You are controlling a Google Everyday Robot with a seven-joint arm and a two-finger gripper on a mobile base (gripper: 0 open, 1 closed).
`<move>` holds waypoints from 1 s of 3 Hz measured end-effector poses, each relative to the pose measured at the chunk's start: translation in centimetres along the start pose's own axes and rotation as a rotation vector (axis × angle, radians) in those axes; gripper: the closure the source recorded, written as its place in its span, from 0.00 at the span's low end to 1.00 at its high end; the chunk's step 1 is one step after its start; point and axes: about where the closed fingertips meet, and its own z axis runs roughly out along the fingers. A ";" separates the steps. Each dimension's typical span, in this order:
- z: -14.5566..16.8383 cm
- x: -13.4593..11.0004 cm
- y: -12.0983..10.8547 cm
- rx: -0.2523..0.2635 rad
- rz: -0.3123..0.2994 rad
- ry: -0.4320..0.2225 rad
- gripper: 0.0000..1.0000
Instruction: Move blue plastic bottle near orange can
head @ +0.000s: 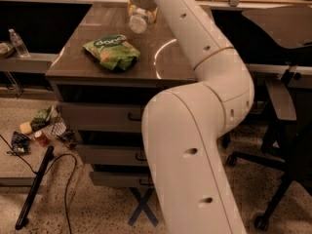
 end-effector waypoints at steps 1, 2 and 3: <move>1.7 0.1 -0.2 -0.013 0.034 0.005 1.00; 3.3 -0.3 -0.2 -0.036 0.070 -0.005 0.82; 4.6 -1.0 -0.2 -0.056 0.091 -0.015 0.51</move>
Offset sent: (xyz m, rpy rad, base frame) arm 0.0833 0.0138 0.0002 0.0277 0.0585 -0.1160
